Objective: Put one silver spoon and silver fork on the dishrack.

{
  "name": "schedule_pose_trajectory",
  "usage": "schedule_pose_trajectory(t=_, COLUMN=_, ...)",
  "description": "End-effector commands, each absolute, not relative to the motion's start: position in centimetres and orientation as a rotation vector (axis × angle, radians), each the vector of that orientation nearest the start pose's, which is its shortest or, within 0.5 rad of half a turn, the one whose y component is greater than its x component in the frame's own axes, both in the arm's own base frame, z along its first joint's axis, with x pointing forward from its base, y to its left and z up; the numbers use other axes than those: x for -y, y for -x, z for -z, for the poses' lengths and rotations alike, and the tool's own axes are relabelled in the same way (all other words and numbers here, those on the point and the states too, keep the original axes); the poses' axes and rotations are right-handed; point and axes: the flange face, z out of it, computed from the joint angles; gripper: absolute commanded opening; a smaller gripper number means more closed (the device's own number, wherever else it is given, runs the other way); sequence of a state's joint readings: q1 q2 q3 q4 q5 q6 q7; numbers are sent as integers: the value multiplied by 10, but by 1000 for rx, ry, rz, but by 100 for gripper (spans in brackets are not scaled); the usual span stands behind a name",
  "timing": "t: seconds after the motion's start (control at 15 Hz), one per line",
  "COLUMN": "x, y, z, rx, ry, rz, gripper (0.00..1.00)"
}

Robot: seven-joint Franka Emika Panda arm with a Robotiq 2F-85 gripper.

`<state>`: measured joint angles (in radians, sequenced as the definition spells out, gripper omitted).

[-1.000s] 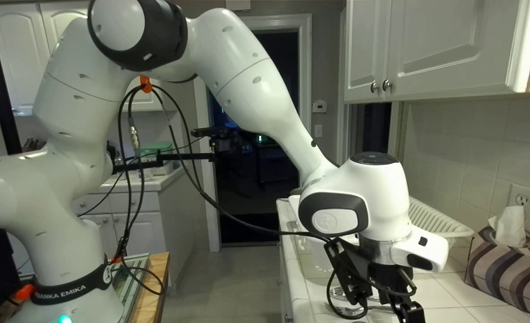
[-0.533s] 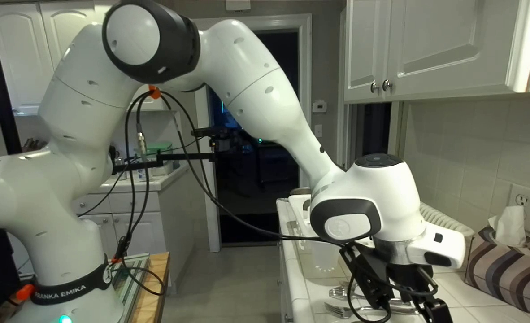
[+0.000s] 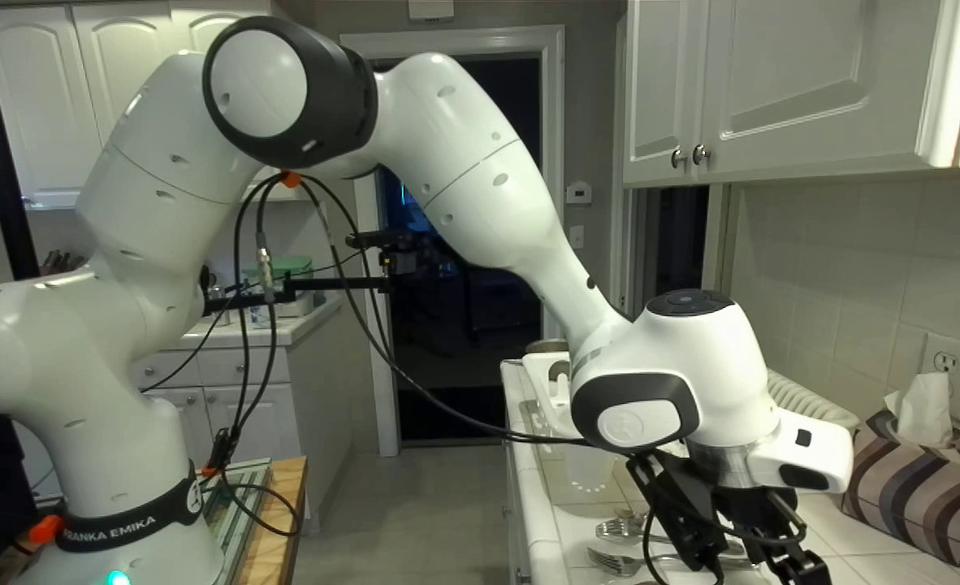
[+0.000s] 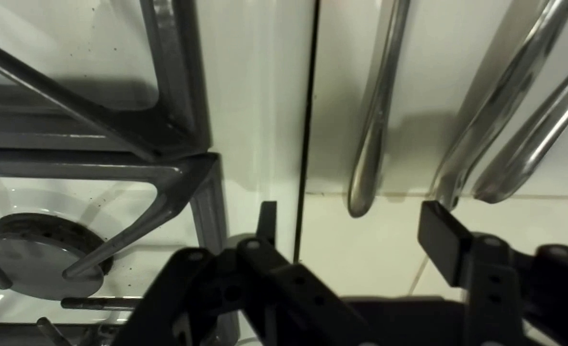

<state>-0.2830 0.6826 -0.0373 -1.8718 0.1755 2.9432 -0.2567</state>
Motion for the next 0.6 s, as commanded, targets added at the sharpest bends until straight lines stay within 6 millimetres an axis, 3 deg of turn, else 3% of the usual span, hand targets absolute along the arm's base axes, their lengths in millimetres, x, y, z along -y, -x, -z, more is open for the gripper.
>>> schedule_pose_trajectory(t=0.0, x=216, y=-635, z=-178, rx=-354, ry=3132, rz=631, gripper=65)
schedule_pose_trajectory(t=0.27, x=213, y=-635, z=-171, rx=-360, ry=3129, rz=612, gripper=79)
schedule_pose_trajectory(t=0.33, x=212, y=-635, z=-170, rx=-362, ry=3128, rz=609, gripper=76)
schedule_pose_trajectory(t=0.47, x=211, y=-635, z=-168, rx=-364, ry=3128, rz=603, gripper=52)
schedule_pose_trajectory(t=0.53, x=210, y=-636, z=-168, rx=-364, ry=3128, rz=602, gripper=51)
